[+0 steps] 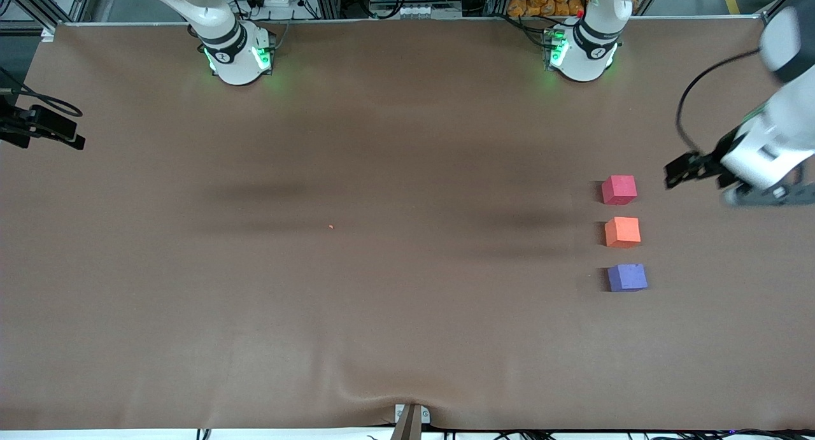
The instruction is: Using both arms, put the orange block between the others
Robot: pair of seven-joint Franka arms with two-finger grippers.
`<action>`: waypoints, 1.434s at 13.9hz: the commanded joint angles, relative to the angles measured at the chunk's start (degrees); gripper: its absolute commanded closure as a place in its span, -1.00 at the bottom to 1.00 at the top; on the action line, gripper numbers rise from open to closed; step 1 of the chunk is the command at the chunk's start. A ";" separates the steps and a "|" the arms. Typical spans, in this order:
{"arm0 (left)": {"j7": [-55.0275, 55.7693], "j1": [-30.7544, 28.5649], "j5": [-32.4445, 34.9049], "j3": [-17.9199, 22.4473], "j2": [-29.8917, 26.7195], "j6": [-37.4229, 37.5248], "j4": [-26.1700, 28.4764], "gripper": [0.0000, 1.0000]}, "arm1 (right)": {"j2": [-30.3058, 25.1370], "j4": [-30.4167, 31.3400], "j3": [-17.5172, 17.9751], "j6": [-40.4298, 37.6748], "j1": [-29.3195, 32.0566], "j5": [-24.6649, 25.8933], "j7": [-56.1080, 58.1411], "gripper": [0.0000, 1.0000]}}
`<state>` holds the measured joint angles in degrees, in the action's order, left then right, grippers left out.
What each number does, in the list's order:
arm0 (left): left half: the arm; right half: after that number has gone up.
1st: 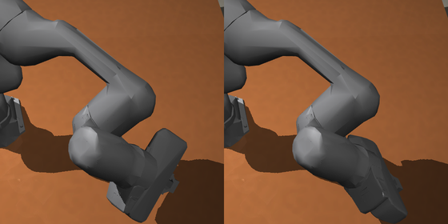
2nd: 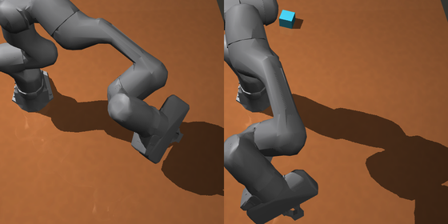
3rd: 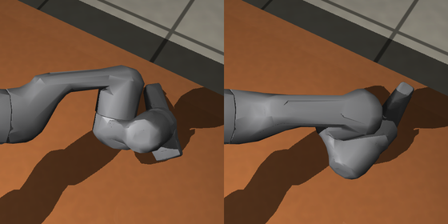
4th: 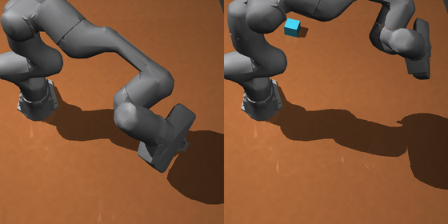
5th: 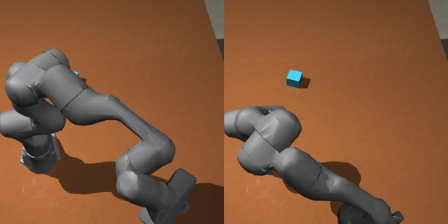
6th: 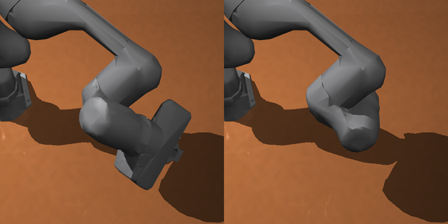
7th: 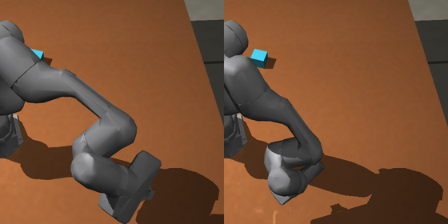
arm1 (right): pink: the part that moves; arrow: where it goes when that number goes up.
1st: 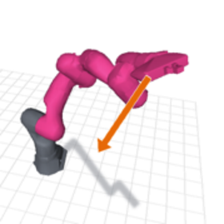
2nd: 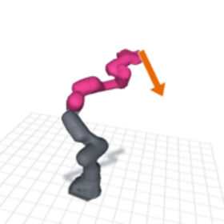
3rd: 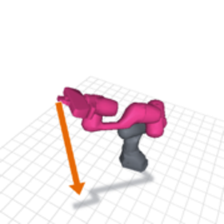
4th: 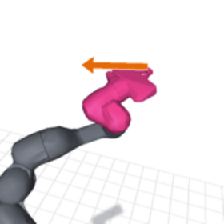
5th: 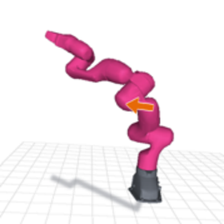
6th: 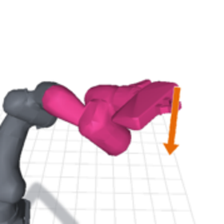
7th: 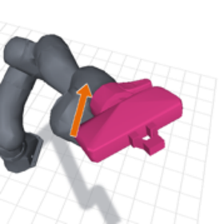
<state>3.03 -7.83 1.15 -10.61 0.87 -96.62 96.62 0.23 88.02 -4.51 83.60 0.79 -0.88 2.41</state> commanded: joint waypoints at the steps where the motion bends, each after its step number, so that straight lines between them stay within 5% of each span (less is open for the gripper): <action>1: -1.87 -0.95 -0.71 -0.46 1.68 6.52 -7.48 -1.00 | -1.20 0.66 0.12 -0.54 0.00 -0.17 -0.04 -1.00; 9: -4.17 -0.44 -2.90 1.29 -6.23 10.30 -6.71 -1.00 | -1.20 0.58 0.03 -0.36 0.17 -0.17 -0.04 -1.00; 14: -4.18 6.94 -2.82 8.23 -5.62 11.63 -8.19 -1.00 | -1.11 0.66 0.12 -0.36 0.09 -0.17 -0.04 -1.00; 20: -3.91 7.57 -2.03 8.94 -5.27 12.50 -8.90 -1.00 | -1.03 0.66 0.12 -0.45 0.00 -0.17 -0.04 -1.00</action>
<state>0.03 -0.93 -0.81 -2.41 -4.65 -85.28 88.85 0.23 88.02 -4.50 83.55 0.79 -0.88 2.41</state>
